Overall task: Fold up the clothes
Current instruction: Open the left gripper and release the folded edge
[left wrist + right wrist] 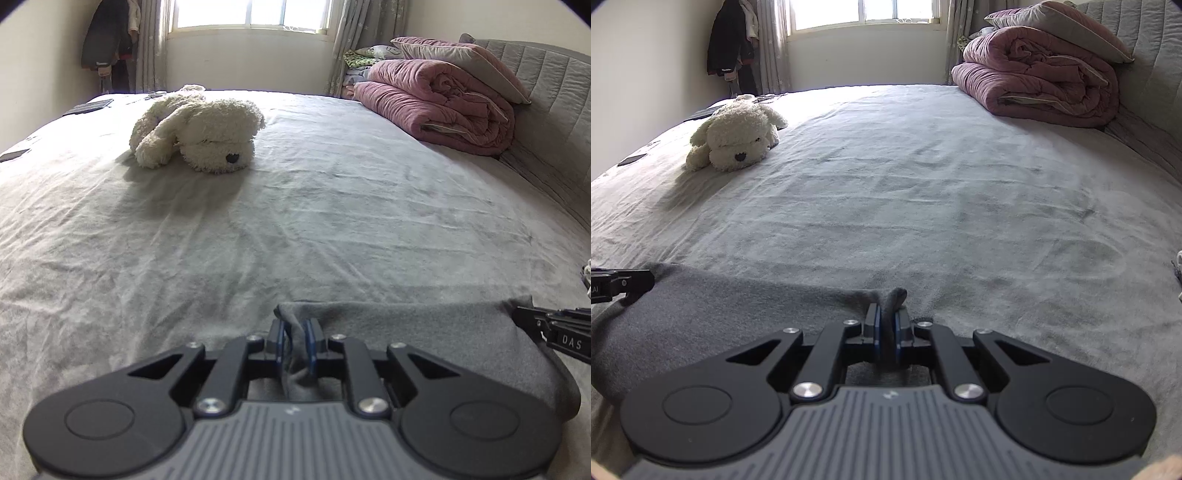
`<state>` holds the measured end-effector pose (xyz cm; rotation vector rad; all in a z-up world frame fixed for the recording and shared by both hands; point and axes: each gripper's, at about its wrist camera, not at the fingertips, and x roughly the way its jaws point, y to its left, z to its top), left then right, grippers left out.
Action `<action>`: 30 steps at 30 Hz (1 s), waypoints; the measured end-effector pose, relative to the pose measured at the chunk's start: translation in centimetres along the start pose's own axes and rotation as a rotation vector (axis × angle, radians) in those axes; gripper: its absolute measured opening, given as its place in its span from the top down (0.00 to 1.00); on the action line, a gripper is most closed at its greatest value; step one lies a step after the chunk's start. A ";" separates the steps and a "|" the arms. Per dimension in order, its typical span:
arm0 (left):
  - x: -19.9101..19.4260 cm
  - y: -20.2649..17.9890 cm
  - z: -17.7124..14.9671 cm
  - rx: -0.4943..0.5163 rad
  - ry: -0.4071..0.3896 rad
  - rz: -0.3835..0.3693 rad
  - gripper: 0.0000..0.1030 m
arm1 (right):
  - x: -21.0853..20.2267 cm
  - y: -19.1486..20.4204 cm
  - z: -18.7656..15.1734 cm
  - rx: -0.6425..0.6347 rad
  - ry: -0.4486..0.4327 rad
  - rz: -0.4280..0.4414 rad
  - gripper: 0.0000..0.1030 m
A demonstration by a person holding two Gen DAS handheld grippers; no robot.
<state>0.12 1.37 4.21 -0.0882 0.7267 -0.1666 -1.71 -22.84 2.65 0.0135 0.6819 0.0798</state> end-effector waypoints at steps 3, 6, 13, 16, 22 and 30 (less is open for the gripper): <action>-0.3 1.6 0.8 -0.081 0.002 -0.012 0.77 | -0.1 0.0 0.0 0.003 0.002 0.002 0.93; -0.8 2.6 1.4 -0.126 -0.015 -0.007 0.78 | 0.0 0.0 0.0 0.004 0.003 0.001 0.93; -1.5 2.3 1.4 -0.108 -0.050 -0.020 0.78 | 0.0 0.2 0.0 0.009 0.001 -0.003 0.92; -2.2 0.9 1.1 -0.050 -0.074 -0.061 0.78 | 0.1 0.2 0.0 0.007 0.002 0.004 0.88; -2.7 -4.2 -1.2 0.171 -0.084 -0.157 0.78 | -0.1 0.3 0.0 0.006 -0.008 0.013 0.86; -1.0 -4.7 -2.7 0.181 0.008 -0.102 0.77 | -0.7 0.4 0.2 -0.002 -0.041 -0.009 0.91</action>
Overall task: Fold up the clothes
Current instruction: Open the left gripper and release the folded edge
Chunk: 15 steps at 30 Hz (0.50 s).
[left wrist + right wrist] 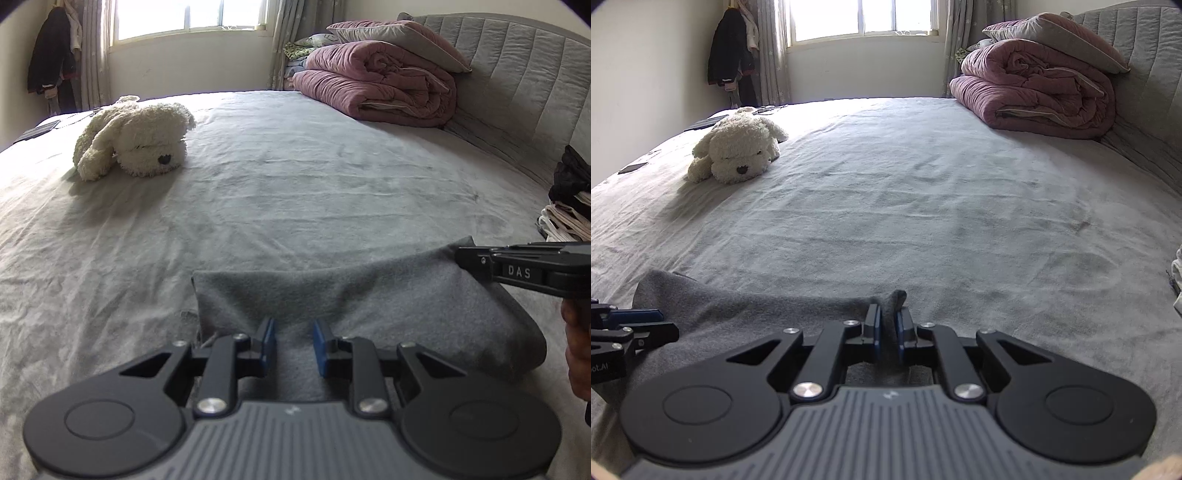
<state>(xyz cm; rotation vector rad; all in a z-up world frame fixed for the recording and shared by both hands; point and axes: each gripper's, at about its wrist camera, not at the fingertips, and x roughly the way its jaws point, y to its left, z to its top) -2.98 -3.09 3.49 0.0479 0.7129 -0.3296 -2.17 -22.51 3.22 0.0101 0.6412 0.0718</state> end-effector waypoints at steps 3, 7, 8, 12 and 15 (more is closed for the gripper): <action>-0.5 -0.2 -0.1 -0.005 0.002 0.013 0.77 | -0.5 0.1 0.2 -0.001 -0.032 0.005 0.91; -0.5 -0.4 -0.6 -0.003 -0.001 0.036 0.77 | -0.3 0.0 0.4 -0.008 -0.033 0.005 0.91; -0.5 -0.5 -0.7 -0.003 -0.002 0.038 0.77 | 0.1 -0.1 0.2 -0.007 -0.022 0.001 0.91; -0.7 -0.5 -0.8 -0.006 -0.005 0.042 0.77 | 0.7 0.5 -0.5 -0.033 -0.025 -0.016 0.91; -0.8 -0.6 -0.9 -0.008 -0.007 0.046 0.77 | 0.8 0.6 -0.5 -0.046 -0.018 -0.021 0.91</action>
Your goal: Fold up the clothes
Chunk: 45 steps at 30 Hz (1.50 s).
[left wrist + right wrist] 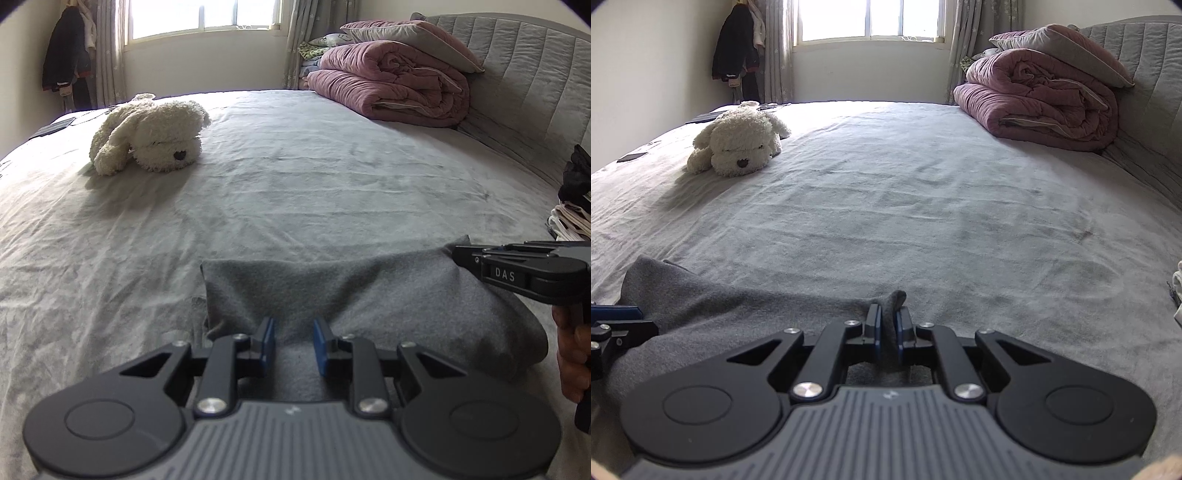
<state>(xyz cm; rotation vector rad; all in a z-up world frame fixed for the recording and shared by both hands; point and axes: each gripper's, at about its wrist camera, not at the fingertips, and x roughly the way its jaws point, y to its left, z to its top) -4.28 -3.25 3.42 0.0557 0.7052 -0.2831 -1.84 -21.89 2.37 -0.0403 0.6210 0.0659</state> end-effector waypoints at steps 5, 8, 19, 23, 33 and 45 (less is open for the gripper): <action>-0.4 -0.2 -0.1 0.017 -0.020 0.001 0.75 | 0.1 0.4 -0.2 -0.031 0.010 -0.016 0.91; -0.4 -0.2 -0.3 0.012 -0.016 0.004 0.75 | 0.1 0.6 -0.2 -0.045 0.010 -0.018 0.91; -0.5 0.0 -0.7 -0.010 -0.007 0.012 0.74 | -0.5 0.8 -0.2 -0.090 -0.012 -0.067 0.73; -1.3 0.3 -0.3 -0.033 -0.033 -0.001 0.71 | -3.0 0.4 0.5 -0.102 -0.076 -0.084 0.65; -2.9 -1.9 -0.3 0.035 -0.104 -0.051 0.70 | -6.5 1.1 -0.8 -0.070 -0.118 0.009 0.71; -1.1 -2.7 -1.5 0.036 -0.032 -0.033 0.64 | -6.7 4.8 -3.2 -0.118 -0.080 0.151 0.77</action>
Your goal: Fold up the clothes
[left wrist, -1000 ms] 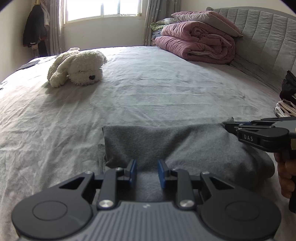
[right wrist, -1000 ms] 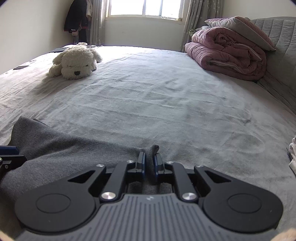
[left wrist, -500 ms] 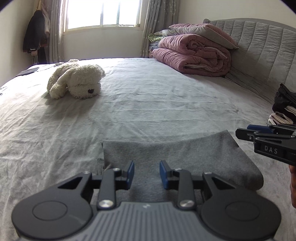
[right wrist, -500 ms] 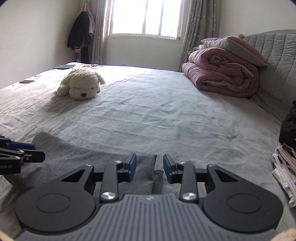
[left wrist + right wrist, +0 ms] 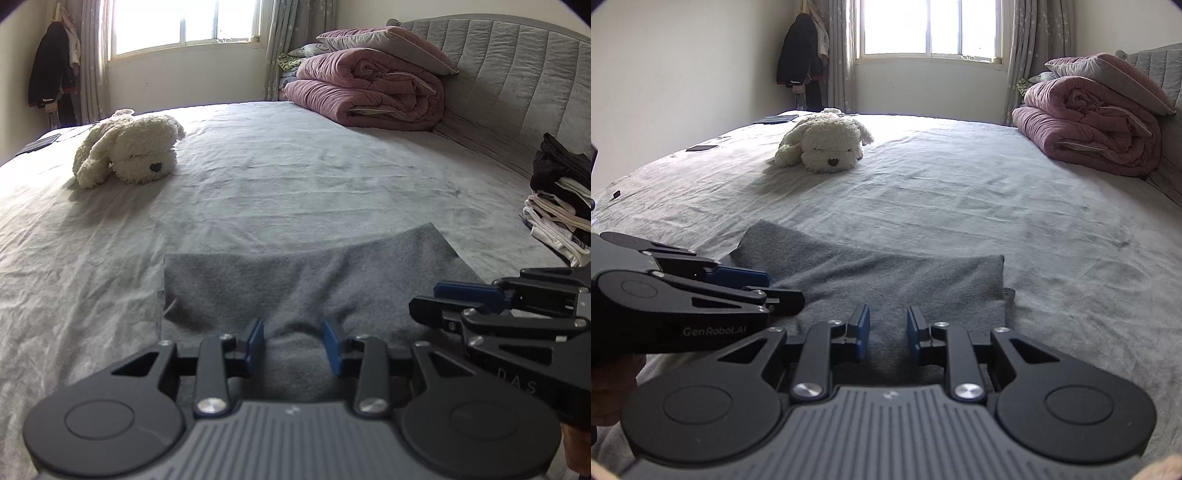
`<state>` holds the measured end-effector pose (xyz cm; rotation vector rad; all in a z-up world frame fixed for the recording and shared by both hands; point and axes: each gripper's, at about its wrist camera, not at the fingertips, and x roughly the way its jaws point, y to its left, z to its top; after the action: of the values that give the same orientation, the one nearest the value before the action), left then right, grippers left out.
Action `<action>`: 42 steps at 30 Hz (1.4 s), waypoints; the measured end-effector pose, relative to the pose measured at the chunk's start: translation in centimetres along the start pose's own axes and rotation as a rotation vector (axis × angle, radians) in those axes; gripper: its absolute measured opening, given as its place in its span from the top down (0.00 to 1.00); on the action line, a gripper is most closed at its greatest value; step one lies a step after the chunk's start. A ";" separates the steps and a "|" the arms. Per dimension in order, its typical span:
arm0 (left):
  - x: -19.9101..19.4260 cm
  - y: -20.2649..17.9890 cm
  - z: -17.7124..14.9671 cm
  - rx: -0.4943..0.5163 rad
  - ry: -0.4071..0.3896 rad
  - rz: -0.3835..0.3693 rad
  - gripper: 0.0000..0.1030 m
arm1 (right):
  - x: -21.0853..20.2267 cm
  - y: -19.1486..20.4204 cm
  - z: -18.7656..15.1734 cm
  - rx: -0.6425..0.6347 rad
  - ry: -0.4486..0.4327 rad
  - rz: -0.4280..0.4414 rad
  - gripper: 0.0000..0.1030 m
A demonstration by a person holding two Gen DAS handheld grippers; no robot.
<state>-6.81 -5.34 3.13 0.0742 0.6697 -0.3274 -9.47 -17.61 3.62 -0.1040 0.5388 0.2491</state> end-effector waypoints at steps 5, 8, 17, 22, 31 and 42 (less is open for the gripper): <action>0.0 -0.5 -0.2 0.018 0.000 0.018 0.63 | -0.3 1.3 -0.3 -0.032 -0.011 0.016 0.77; 0.1 0.0 0.0 -0.009 0.009 0.004 0.63 | -0.1 1.1 -0.4 -0.020 0.002 0.030 0.77; -1.1 -0.4 0.1 0.011 -0.049 -0.020 0.63 | 1.6 0.8 -2.1 -0.040 0.039 0.070 0.76; -2.0 -0.5 0.3 -0.012 -0.070 -0.090 0.63 | 1.6 0.9 -2.1 -0.042 0.038 0.066 0.76; -0.2 0.2 -1.1 -0.021 -0.021 -0.069 0.64 | 1.4 1.4 -2.1 -0.075 0.037 0.045 0.75; -0.4 -0.1 -1.0 -0.005 -0.019 -0.054 0.63 | 1.0 -0.9 -1.8 -0.031 0.101 -0.008 0.76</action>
<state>-7.71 -5.13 2.55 0.0484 0.6541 -0.3780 -9.30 -18.57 1.65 -0.1494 0.6348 0.2450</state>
